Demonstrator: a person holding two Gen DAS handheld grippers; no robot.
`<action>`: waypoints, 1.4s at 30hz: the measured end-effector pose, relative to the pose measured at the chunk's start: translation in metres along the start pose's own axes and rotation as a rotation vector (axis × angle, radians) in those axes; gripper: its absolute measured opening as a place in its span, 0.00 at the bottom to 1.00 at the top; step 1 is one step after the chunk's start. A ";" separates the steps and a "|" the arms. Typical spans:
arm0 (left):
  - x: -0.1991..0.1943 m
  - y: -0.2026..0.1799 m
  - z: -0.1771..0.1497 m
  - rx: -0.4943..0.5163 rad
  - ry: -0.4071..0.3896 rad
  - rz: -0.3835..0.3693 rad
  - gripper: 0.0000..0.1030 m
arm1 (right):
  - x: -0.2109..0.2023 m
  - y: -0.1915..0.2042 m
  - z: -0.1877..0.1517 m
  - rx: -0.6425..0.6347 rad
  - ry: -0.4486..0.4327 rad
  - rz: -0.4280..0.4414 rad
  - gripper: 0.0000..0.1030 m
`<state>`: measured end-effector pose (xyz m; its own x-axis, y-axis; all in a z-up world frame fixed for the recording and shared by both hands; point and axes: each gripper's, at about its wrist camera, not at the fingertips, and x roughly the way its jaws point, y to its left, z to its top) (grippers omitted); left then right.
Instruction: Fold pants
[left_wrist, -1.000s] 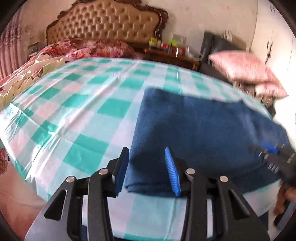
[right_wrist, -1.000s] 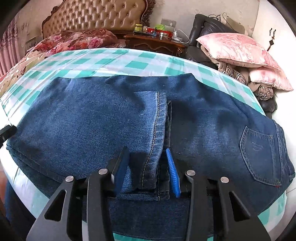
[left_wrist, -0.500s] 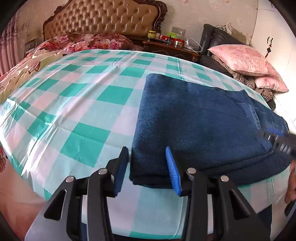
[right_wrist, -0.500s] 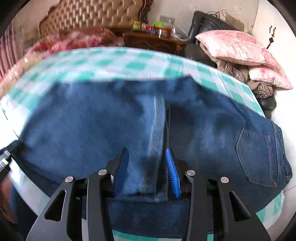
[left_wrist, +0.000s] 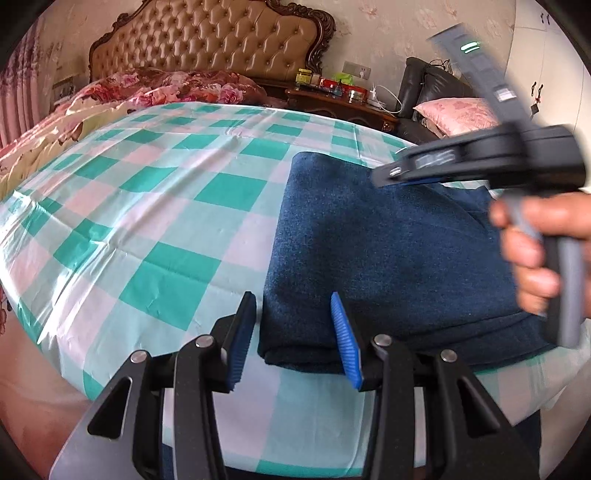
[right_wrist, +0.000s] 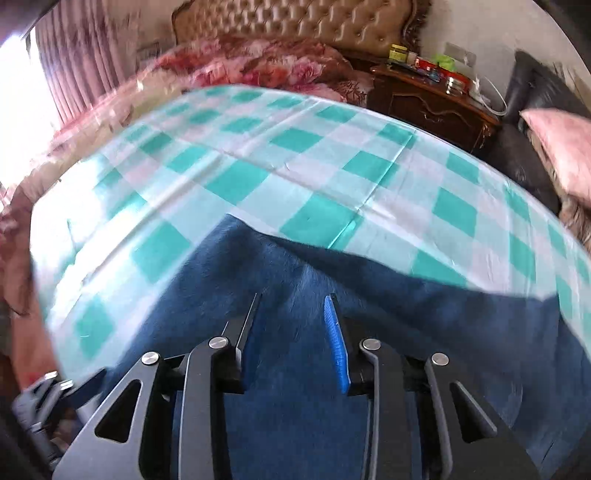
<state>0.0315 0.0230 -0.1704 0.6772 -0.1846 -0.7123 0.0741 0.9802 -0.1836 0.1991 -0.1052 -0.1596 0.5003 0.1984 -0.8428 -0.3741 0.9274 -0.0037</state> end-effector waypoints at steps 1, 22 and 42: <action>-0.001 0.002 0.000 -0.013 0.002 -0.012 0.41 | 0.012 0.000 0.001 -0.002 0.025 -0.023 0.30; -0.007 0.050 -0.004 -0.319 0.053 -0.300 0.33 | 0.018 0.010 -0.003 -0.059 0.013 -0.123 0.38; -0.038 0.015 0.011 -0.091 -0.023 -0.186 0.14 | -0.022 0.037 0.041 -0.054 0.060 -0.069 0.54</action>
<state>0.0147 0.0458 -0.1387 0.6749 -0.3591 -0.6447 0.1337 0.9187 -0.3717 0.2060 -0.0618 -0.1188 0.4796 0.1138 -0.8701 -0.3827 0.9194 -0.0907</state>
